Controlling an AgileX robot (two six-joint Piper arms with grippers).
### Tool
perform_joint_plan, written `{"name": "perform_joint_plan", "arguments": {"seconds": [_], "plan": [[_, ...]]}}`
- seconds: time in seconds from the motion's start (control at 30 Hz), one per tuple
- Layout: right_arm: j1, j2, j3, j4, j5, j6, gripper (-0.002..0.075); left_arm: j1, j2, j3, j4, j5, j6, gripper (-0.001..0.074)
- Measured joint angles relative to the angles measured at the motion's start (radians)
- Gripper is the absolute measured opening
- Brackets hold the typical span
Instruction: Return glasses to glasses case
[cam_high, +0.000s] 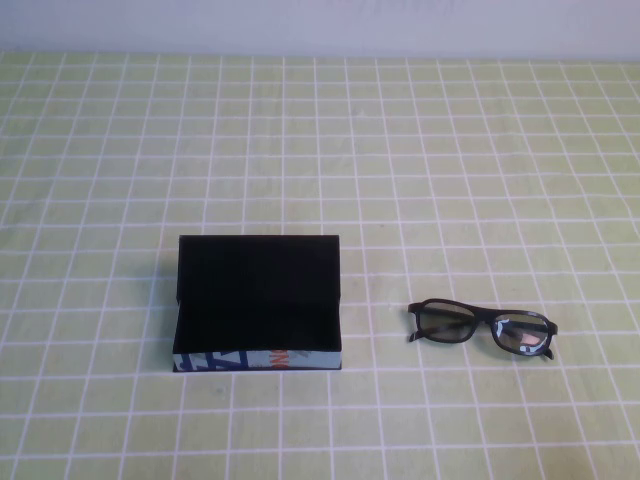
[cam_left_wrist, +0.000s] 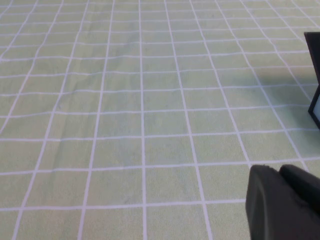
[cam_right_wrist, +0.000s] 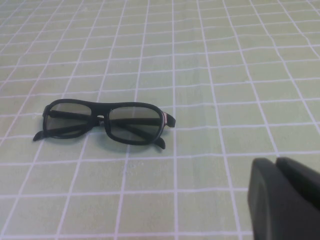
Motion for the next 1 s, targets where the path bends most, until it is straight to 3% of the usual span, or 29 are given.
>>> {"name": "perform_joint_plan", "arguments": {"seconds": [0.63, 1.0], "plan": [[0.0, 0.0, 0.0, 0.028, 0.0, 0.0, -0.0011, 0.0, 0.0, 0.0, 0.0, 0.0, 0.0, -0.0002], [0.0, 0.0, 0.0, 0.42, -0.068, 0.0, -0.0011, 0.0, 0.0, 0.0, 0.0, 0.0, 0.0, -0.0002]]}}
